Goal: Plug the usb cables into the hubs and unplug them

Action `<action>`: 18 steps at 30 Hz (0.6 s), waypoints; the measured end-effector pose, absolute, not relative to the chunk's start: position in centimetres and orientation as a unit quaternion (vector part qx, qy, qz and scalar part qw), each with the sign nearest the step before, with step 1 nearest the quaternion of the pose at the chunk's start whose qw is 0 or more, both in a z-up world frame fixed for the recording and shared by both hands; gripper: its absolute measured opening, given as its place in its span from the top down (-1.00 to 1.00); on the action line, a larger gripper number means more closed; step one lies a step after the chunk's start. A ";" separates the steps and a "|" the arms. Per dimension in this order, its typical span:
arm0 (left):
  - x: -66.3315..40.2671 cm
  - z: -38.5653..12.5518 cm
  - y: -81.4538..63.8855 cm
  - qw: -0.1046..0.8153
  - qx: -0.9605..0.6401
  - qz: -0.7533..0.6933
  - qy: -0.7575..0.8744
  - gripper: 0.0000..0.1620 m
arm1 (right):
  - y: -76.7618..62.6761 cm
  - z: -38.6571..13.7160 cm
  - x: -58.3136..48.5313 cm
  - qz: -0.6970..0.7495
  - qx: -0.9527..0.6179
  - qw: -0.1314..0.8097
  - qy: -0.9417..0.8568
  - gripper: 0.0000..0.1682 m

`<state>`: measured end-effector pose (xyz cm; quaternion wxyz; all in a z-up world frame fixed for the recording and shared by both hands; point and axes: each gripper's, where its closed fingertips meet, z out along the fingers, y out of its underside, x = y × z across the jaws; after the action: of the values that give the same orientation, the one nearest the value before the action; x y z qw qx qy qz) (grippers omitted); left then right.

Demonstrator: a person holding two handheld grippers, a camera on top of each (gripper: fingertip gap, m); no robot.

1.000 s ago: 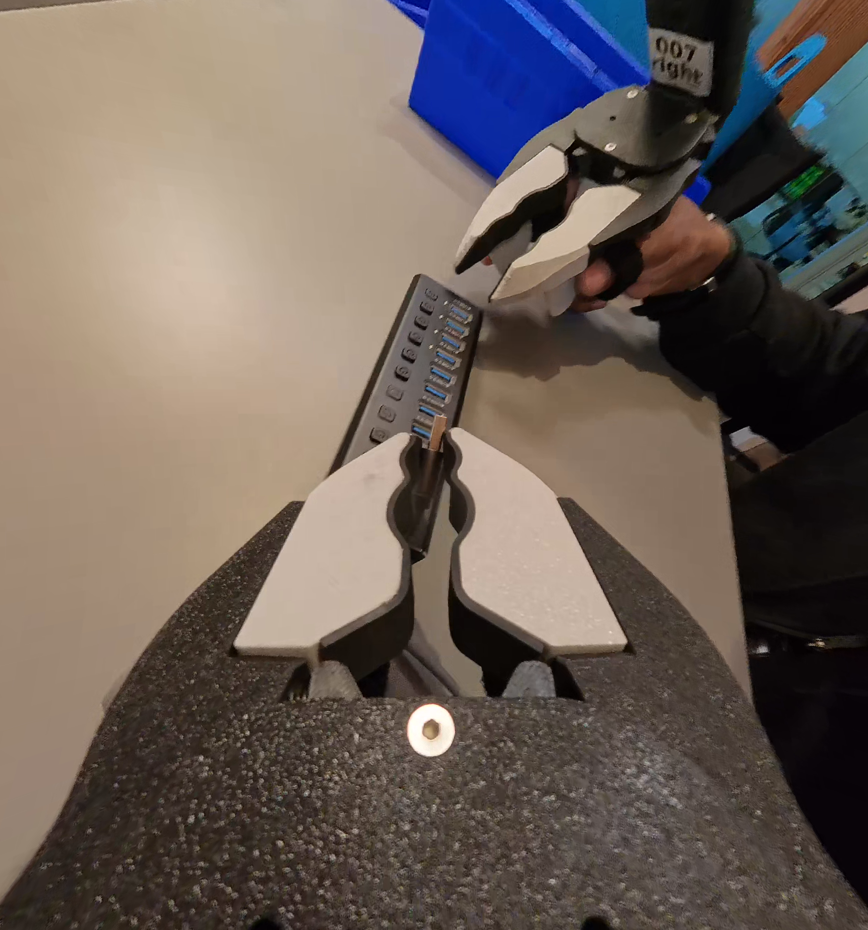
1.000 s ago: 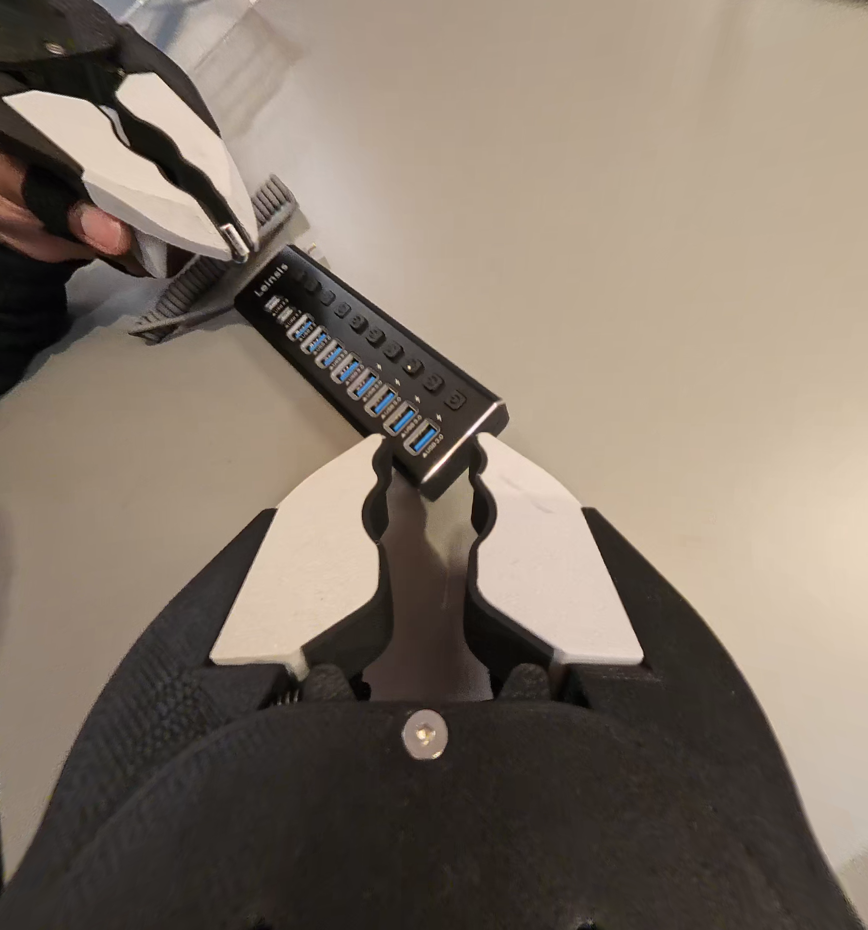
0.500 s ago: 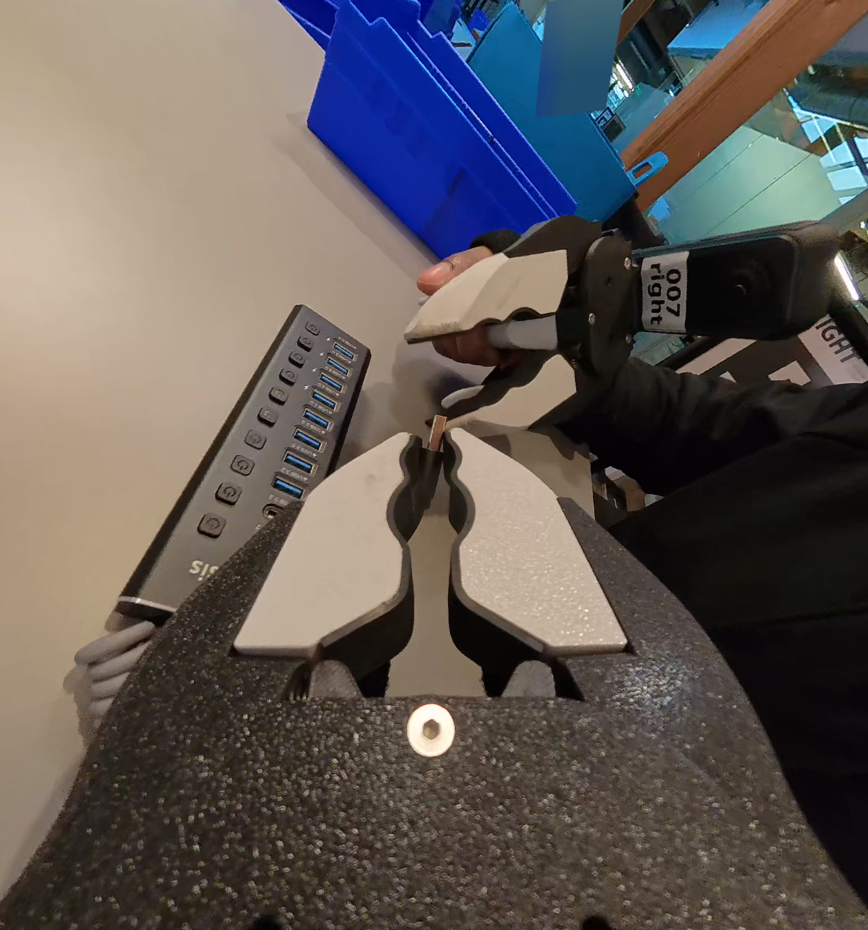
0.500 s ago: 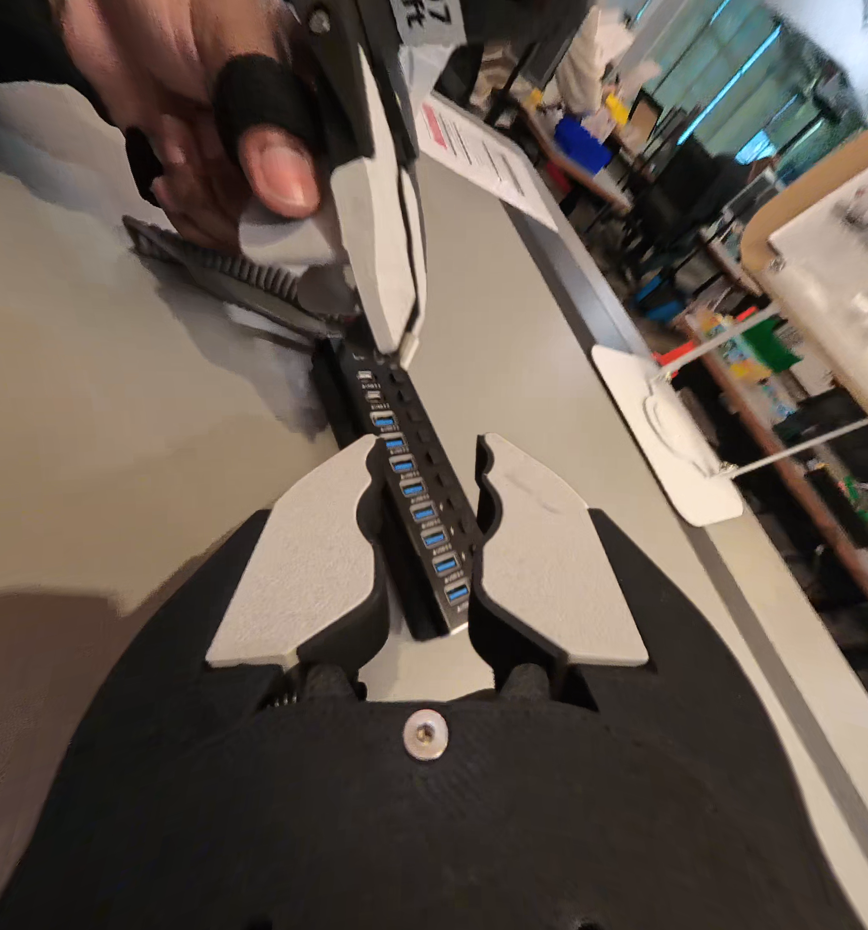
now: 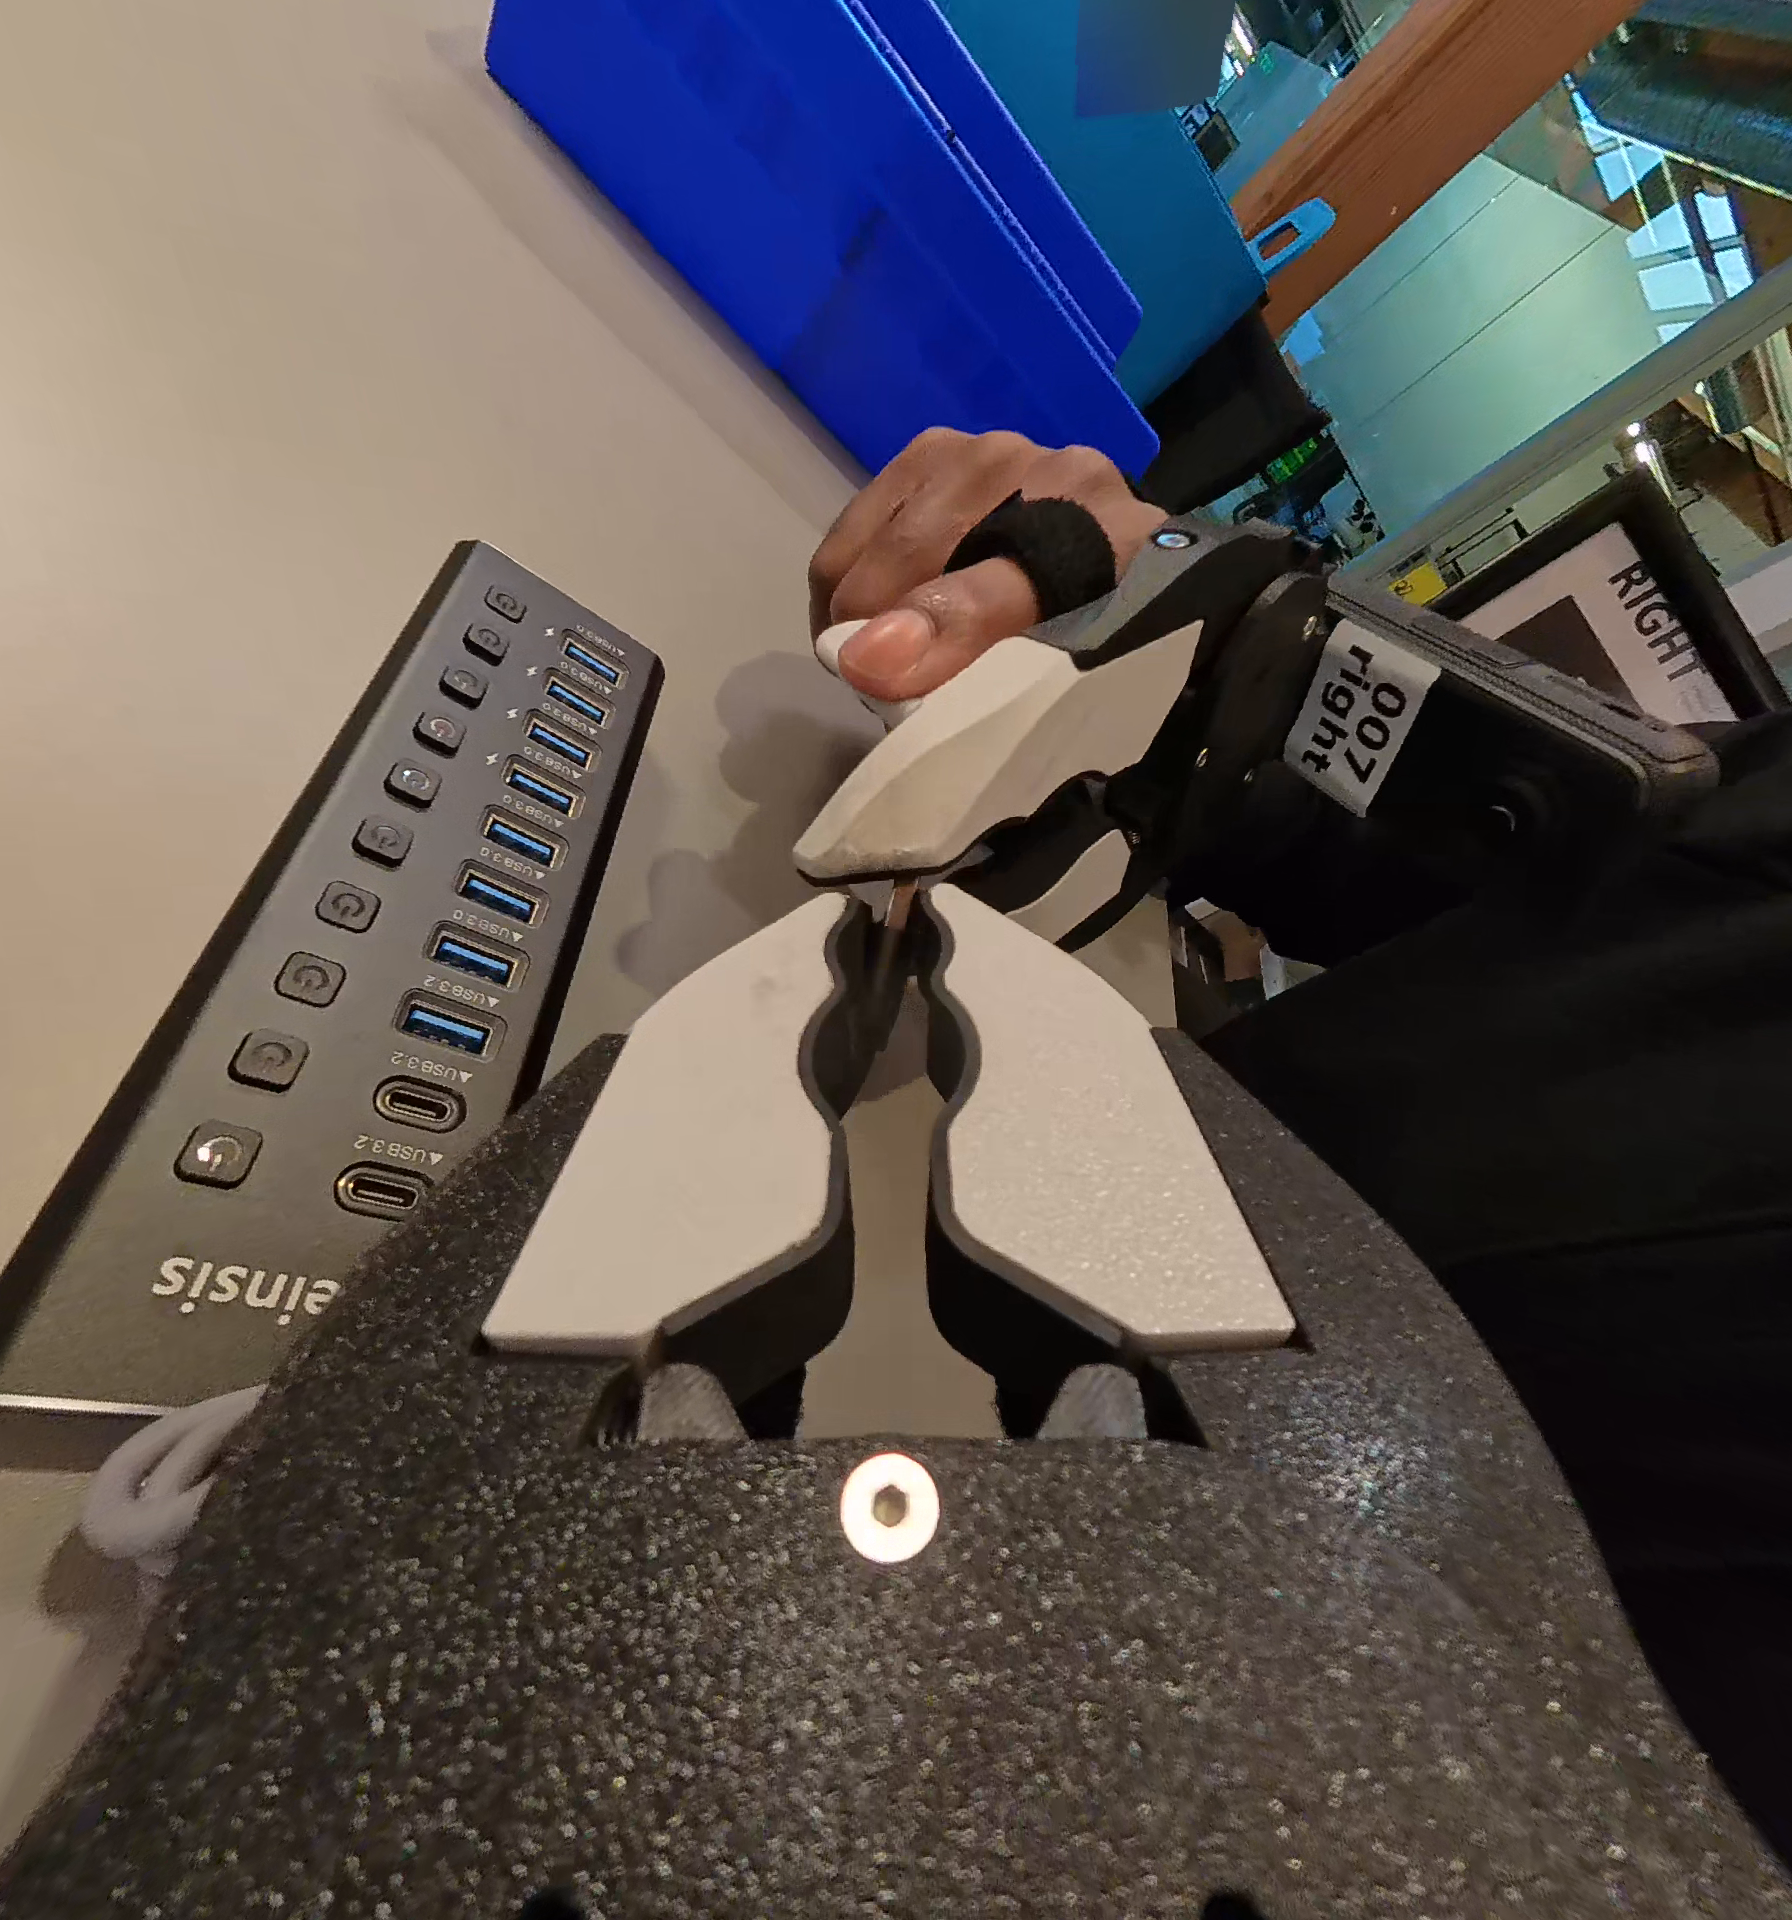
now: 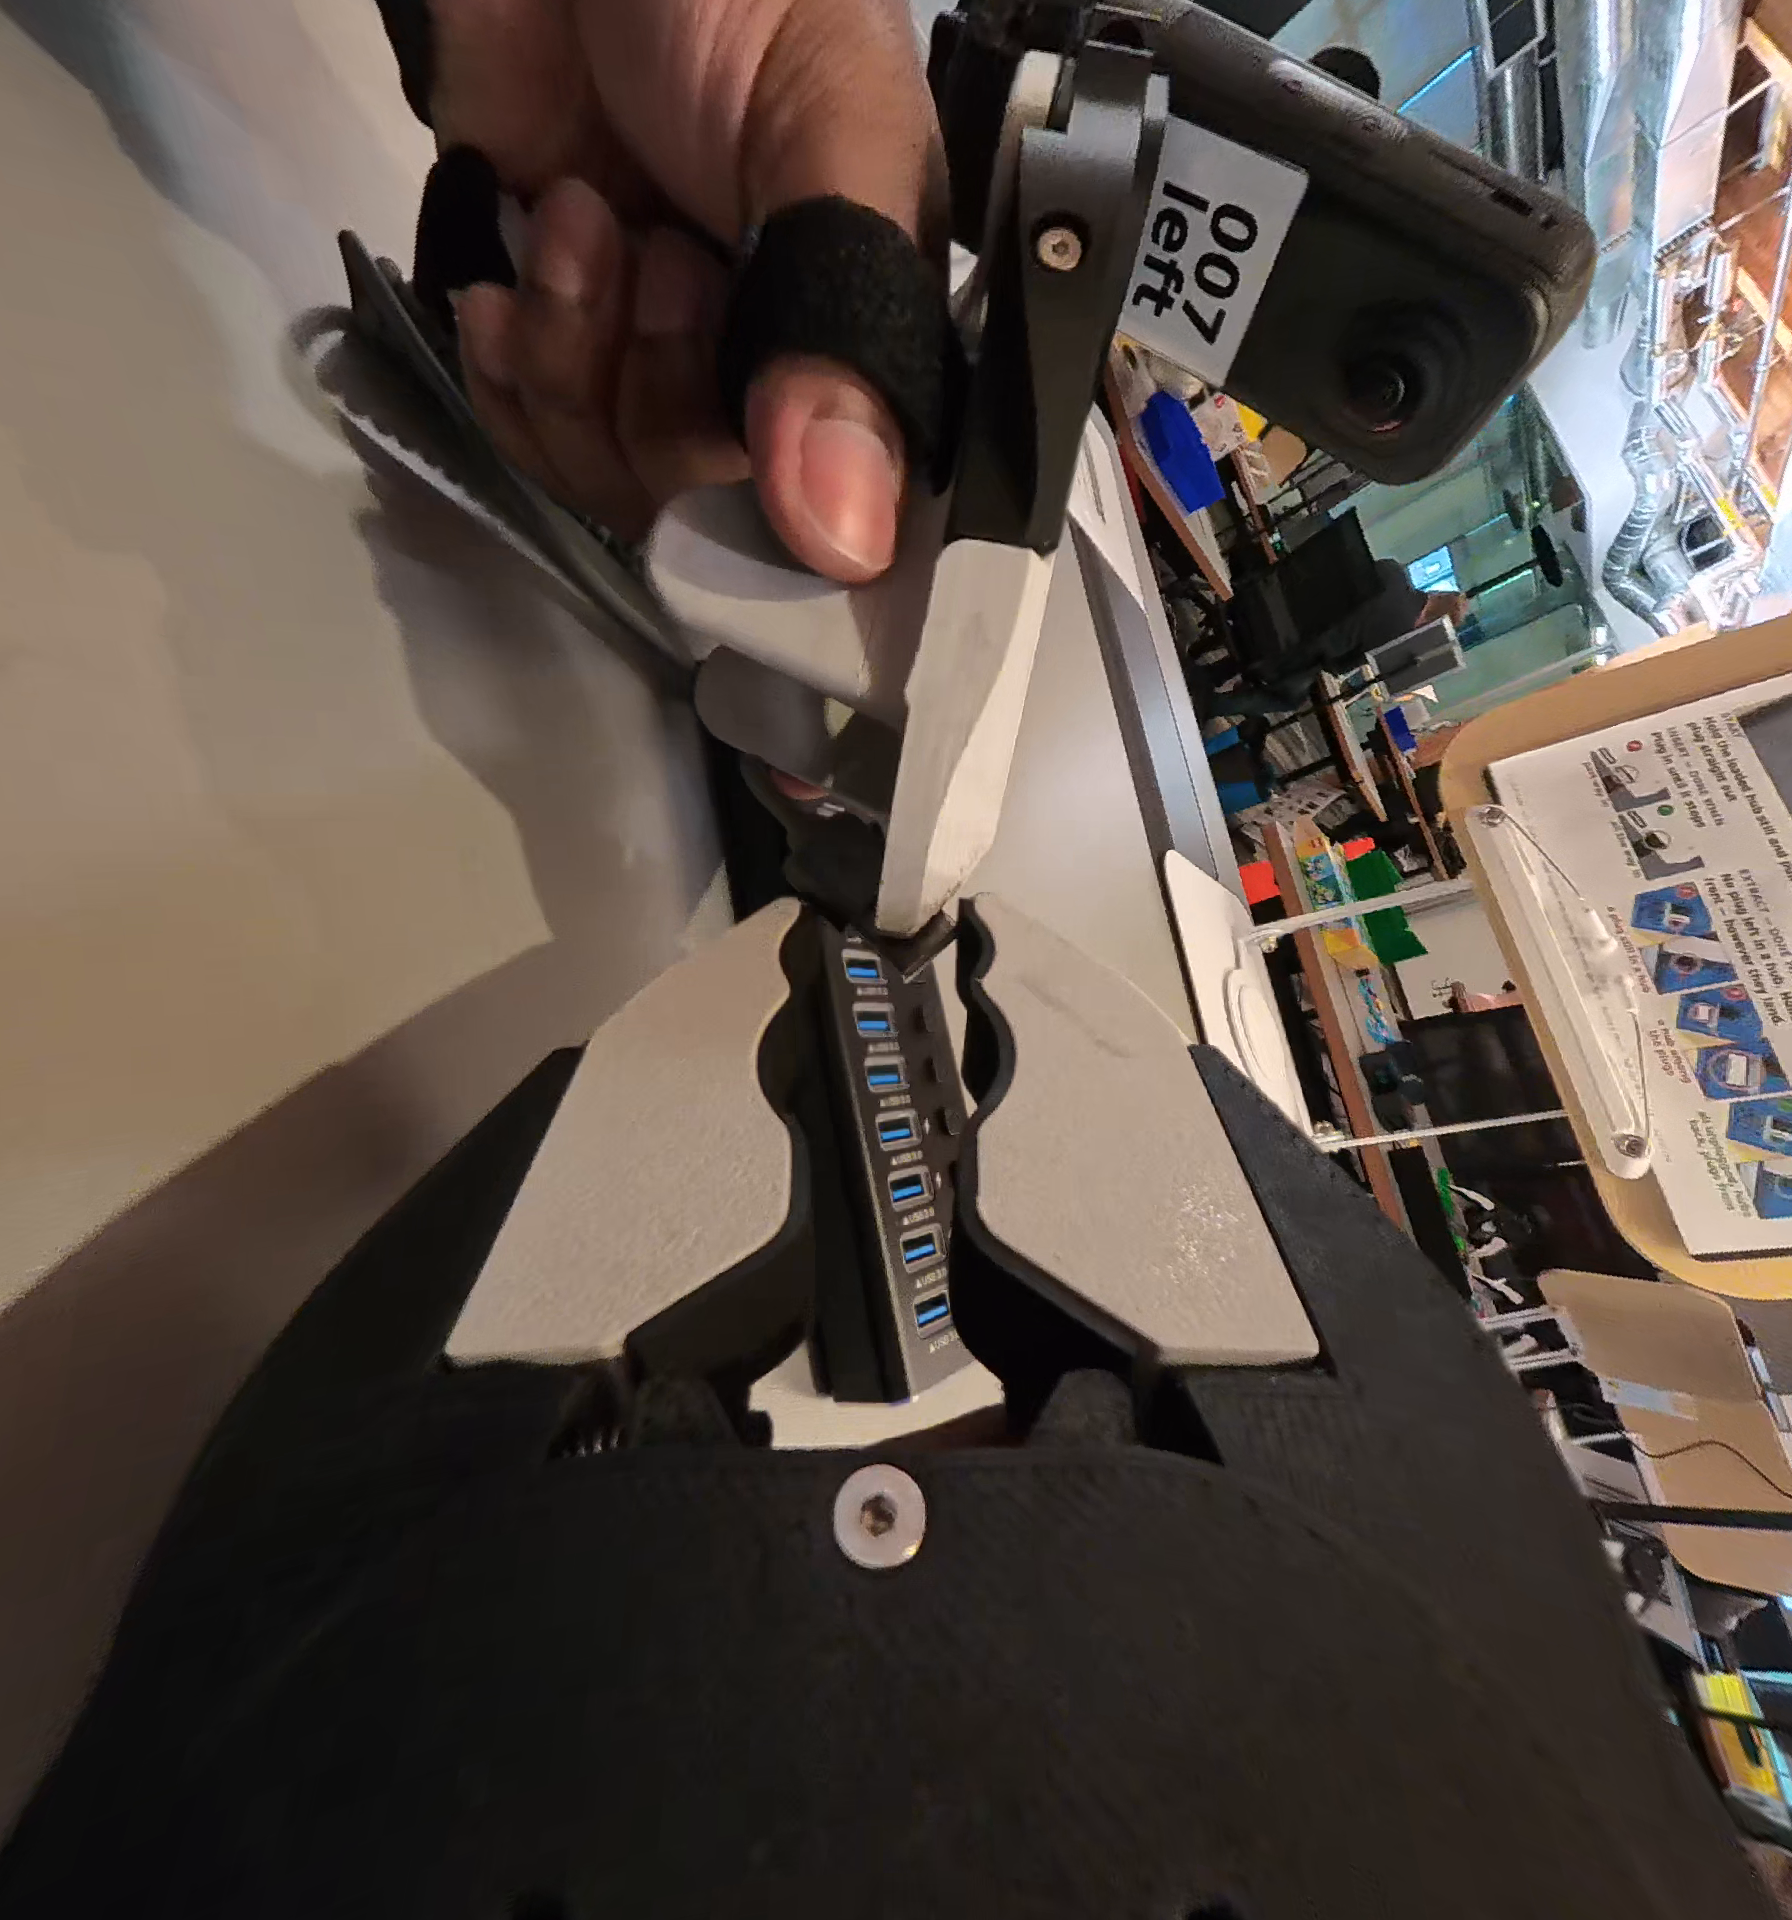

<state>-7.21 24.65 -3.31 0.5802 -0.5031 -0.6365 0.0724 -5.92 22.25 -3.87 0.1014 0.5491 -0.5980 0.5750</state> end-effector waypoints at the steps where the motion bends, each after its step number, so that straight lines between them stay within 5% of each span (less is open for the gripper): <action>1: -7.2 -3.3 24.7 0.582 -0.501 0.069 -0.636 0.89 | 22.3 -3.9 -5.9 0.574 0.549 0.099 -0.600 0.71; 18: -6.1 0.6 22.2 0.618 -0.477 0.154 -0.605 0.73 | 20.7 -2.7 -9.2 0.593 0.419 0.008 -0.688 0.86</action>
<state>-6.12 22.24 0.59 0.6182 -0.4769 -0.6055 0.1541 -9.17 20.73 -2.65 0.0077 0.4185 -0.6877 0.5932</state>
